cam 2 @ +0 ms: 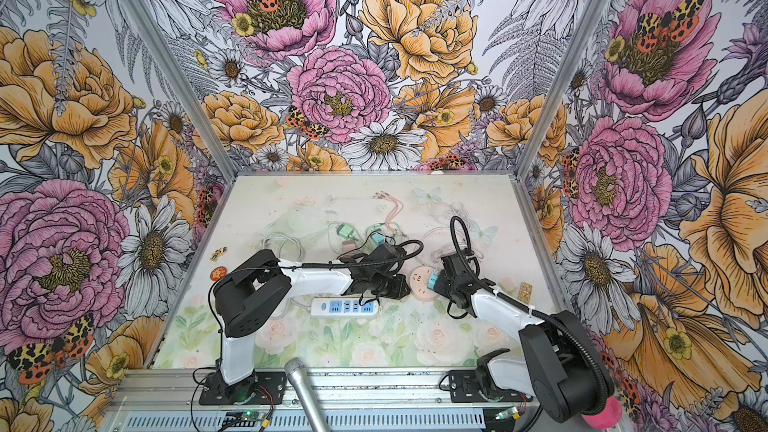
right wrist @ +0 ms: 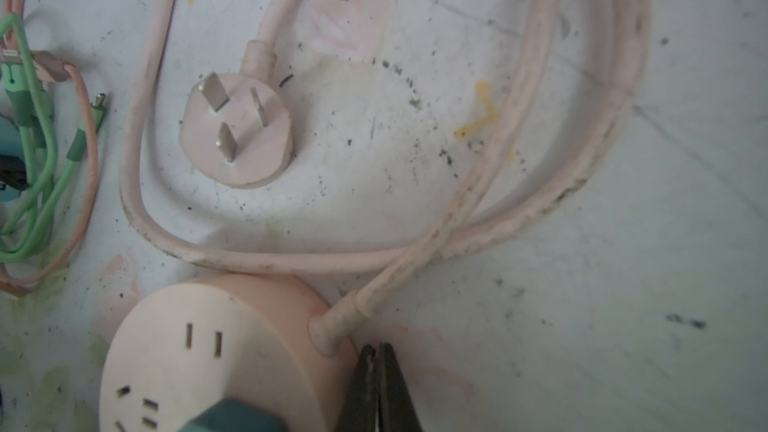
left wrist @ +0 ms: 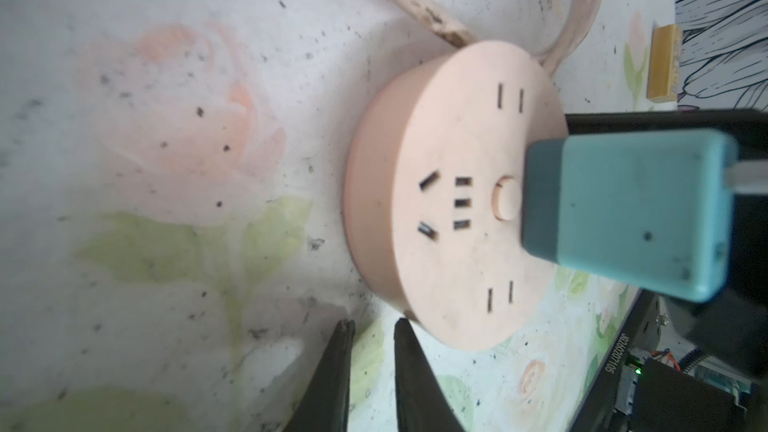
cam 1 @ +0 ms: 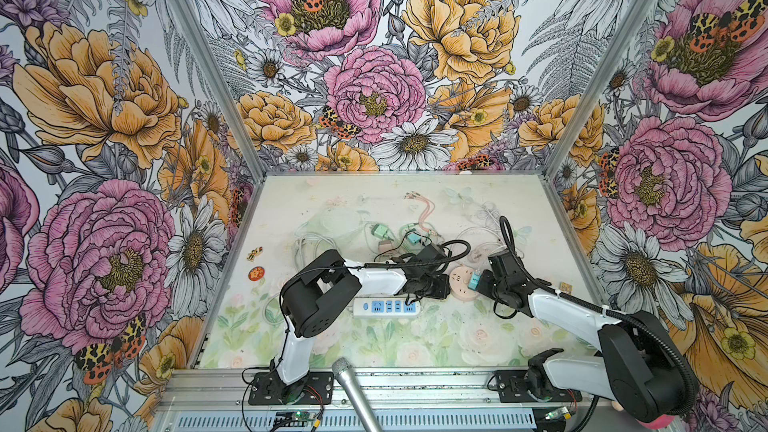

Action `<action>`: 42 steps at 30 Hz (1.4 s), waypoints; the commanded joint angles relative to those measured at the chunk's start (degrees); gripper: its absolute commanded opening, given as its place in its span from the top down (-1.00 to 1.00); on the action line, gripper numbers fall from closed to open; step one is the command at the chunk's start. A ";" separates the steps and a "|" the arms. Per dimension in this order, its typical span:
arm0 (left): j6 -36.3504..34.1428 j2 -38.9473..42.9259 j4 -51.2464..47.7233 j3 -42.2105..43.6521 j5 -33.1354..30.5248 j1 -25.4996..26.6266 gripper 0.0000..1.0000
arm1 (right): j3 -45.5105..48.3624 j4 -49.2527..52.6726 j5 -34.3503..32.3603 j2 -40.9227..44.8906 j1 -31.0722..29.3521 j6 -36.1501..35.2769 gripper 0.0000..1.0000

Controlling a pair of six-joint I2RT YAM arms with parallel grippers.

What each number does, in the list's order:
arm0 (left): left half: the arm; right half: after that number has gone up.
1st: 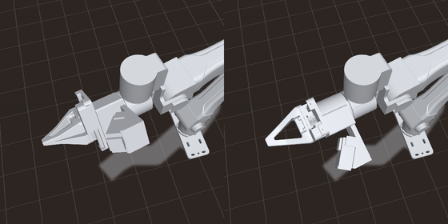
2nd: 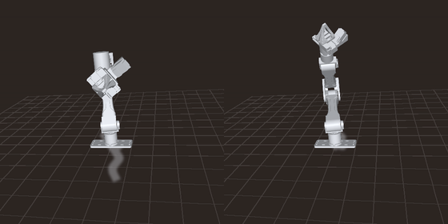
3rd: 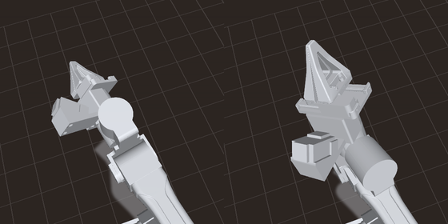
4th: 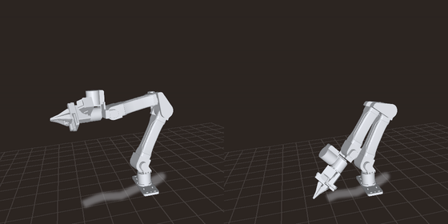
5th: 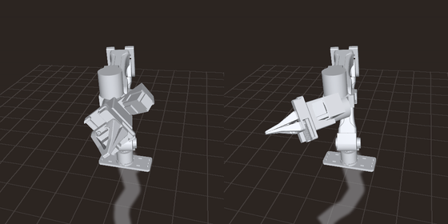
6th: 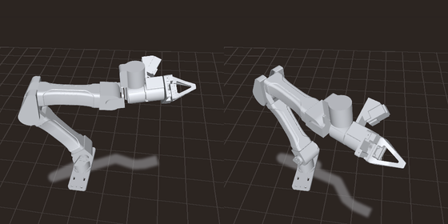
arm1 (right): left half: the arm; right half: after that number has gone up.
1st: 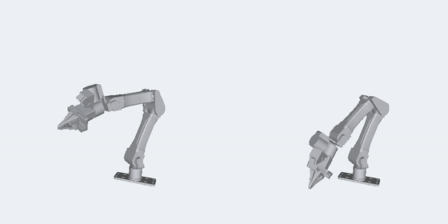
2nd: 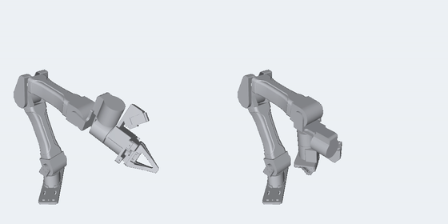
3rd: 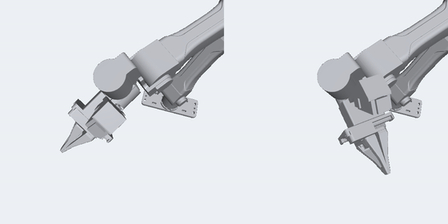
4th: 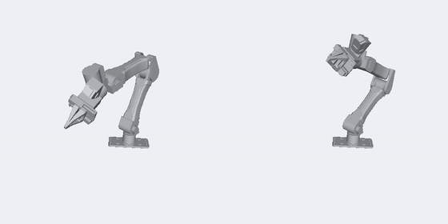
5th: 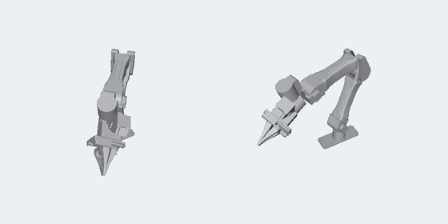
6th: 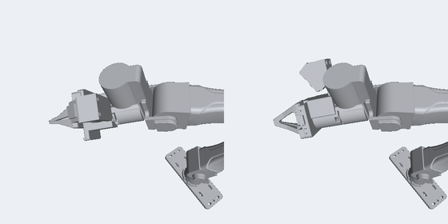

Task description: Insert the plug

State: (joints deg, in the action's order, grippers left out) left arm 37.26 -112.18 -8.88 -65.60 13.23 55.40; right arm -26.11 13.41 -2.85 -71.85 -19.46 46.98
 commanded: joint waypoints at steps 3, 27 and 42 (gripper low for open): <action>0.48 4.18 0.23 1.64 -4.88 0.07 0.57 | 0.24 5.38 2.26 6.69 -0.05 -0.09 0.60; -12.82 -9.72 -13.87 -26.47 -3.05 -8.44 0.53 | -2.45 38.89 1.10 43.03 -2.28 8.87 0.69; -11.04 -12.87 -8.13 -22.31 5.26 -8.91 0.54 | 4.20 33.79 -4.63 42.93 -15.73 19.58 0.93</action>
State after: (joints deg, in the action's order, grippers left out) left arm 25.54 -126.96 -20.60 -90.91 14.79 46.85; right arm -23.22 50.19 -5.17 -29.30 -34.35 63.13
